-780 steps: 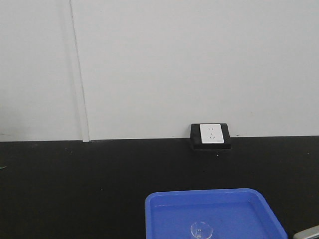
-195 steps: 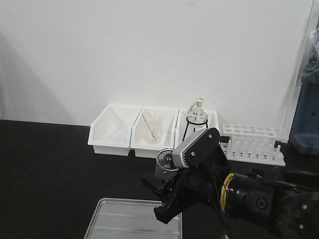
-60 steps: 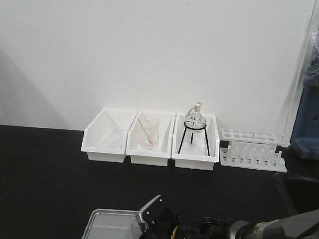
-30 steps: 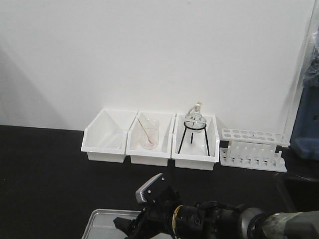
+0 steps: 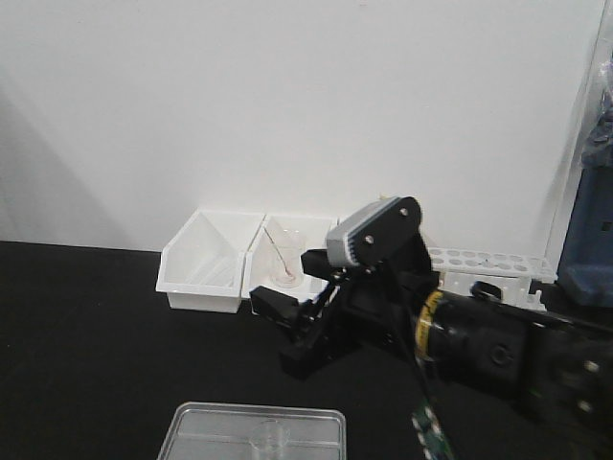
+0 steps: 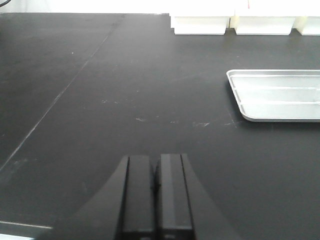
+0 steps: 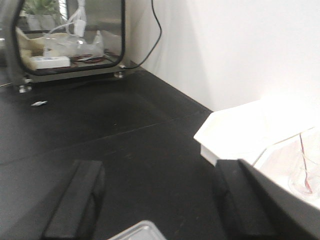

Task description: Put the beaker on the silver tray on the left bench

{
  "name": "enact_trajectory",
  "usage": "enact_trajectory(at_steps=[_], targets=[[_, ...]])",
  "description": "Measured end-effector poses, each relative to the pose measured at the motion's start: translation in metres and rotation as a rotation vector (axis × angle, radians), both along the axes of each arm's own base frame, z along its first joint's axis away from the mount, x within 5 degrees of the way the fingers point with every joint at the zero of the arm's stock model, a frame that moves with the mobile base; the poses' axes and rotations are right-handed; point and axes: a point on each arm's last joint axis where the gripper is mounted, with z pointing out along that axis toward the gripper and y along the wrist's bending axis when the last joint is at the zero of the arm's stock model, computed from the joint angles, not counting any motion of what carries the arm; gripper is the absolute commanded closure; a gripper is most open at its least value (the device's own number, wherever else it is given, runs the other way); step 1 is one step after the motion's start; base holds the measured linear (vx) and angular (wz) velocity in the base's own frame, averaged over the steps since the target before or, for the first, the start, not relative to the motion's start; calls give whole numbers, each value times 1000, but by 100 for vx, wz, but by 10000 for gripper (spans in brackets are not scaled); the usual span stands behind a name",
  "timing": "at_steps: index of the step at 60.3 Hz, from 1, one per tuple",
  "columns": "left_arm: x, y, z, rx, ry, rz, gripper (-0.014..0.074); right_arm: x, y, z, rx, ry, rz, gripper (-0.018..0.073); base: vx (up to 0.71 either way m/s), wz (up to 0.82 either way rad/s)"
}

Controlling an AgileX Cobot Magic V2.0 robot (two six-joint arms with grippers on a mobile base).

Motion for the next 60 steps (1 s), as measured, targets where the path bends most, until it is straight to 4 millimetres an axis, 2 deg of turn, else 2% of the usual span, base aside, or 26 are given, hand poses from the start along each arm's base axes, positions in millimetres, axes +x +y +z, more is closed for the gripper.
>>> enact_trajectory(at_steps=[14,20,30,39,51,60], targets=[[0,0,0,0,0,0,595,-84,-44,19,35,-47,20,272,0,0],[0,0,0,0,0,0,595,-110,-58,24,47,-101,27,317,0,0],[0,0,0,0,0,0,595,-143,-76,31,81,-178,27,369,0,0],[0,0,0,0,0,0,595,-160,-84,40,110,-239,31,376,0,0],[0,0,0,0,0,0,595,-172,-92,50,181,-262,25,377,0,0],[0,0,0,0,0,0,595,-175,-114,58,346,-176,-172,462,0,0]])
